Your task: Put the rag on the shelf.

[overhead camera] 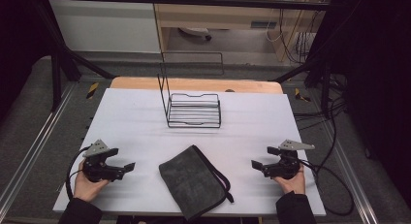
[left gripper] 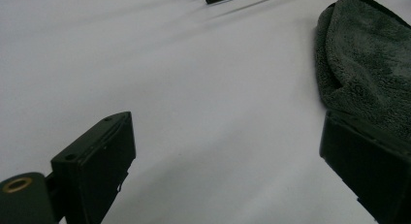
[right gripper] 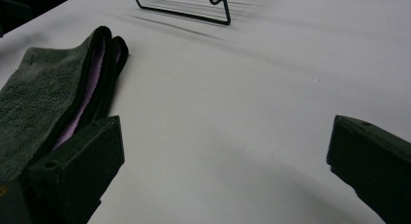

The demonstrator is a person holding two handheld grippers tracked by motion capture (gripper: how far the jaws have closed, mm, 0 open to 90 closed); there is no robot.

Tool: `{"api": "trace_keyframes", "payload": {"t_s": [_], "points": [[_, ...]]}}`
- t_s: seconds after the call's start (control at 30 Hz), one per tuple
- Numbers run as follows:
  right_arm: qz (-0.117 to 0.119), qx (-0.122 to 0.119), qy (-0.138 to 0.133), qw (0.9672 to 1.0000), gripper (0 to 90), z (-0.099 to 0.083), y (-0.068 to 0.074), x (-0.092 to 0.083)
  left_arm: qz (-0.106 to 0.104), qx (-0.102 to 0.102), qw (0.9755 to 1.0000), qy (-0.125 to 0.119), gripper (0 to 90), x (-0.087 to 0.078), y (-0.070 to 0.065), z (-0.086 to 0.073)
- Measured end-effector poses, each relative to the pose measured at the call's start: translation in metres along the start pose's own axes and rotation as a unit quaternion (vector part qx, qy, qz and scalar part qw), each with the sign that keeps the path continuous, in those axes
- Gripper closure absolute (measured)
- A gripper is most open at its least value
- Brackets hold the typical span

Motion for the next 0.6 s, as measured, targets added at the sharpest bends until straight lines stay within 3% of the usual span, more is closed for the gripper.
{"api": "trace_keyframes", "payload": {"t_s": [0.4,0.6], "points": [[-0.002,-0.006,0.004,1.0000,0.8,0.000,0.000,0.000,0.007,-0.004,0.9999,0.010,6.5,0.001,-0.002,0.002],[-0.005,-0.009,0.008,0.9999,1.1,0.001,0.004,0.003,0.006,-0.008,0.9999,0.013,7.3,0.002,-0.010,0.008]]}}
Point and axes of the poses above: each handheld gripper's, and its own axes: x roughly forward along the jaws, z roughly out of its top, y roughly to its left, the point moved 3 cm from there along x, roughly forward along the jaws, and after that the axes turned 4 degrees about x, right-handed, at the moved point
